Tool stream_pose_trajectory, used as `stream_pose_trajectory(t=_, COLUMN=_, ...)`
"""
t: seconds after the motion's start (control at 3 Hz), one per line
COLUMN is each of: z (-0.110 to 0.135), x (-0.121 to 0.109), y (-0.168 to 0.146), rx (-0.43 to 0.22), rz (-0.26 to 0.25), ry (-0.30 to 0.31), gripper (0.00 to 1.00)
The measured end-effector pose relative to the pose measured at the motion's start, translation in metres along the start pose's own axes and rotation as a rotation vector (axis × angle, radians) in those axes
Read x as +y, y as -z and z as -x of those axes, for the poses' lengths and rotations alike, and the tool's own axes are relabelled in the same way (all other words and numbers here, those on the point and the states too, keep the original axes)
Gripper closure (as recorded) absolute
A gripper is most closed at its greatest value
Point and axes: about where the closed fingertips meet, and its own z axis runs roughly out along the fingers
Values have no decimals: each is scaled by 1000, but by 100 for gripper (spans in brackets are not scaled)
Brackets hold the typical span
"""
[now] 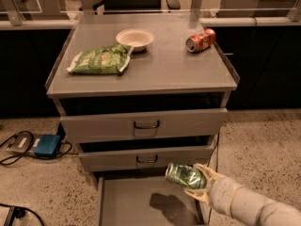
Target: Pick green can from bottom drawer and place on counter
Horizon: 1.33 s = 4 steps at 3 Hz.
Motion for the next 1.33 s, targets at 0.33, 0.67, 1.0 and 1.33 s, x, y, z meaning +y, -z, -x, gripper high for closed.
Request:
stream_pose_trajectory(t=0.33, z=6, x=-17, y=16, rx=-31, rz=83, ry=-20, gripper=100)
stream_pose_trajectory(t=0.67, z=6, x=-17, y=16, rx=-31, rz=82, ry=-20, gripper=100)
stream_pose_trajectory(t=1.0, z=19, x=-35, y=4, rx=-49, rz=111, ry=20, gripper=100)
stream_pose_trajectory(t=1.33, z=53, x=-87, y=-21, rx=-130, rz=175, ry=51, gripper=100)
